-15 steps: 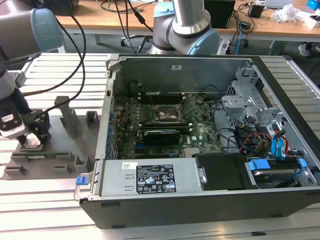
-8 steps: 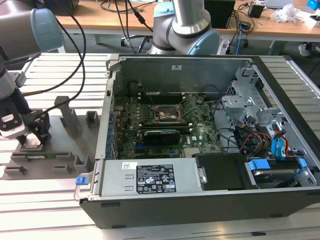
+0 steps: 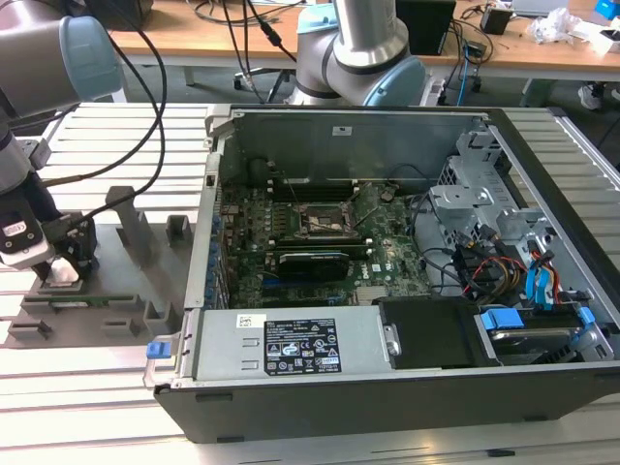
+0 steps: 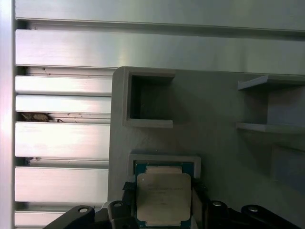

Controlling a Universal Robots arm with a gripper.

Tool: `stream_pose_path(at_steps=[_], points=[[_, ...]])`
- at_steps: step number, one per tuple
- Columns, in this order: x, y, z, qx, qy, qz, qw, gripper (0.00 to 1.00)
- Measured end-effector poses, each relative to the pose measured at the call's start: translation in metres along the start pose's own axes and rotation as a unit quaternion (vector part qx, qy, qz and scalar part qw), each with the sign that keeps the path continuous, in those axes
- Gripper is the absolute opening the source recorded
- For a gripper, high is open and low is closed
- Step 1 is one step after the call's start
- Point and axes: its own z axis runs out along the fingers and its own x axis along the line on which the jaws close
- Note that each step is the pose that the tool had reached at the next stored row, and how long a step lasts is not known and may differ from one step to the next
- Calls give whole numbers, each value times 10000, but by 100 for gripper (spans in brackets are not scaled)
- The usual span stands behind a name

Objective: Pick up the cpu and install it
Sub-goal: 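Pick up the cpu and move it towards the insertion slot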

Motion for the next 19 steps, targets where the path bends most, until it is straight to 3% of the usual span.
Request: stream_pose_path(at_steps=[13,19], points=[[-4,-6,-200,1,2,0,10000,55],[-8,-11,-369,1,2,0,10000,55]])
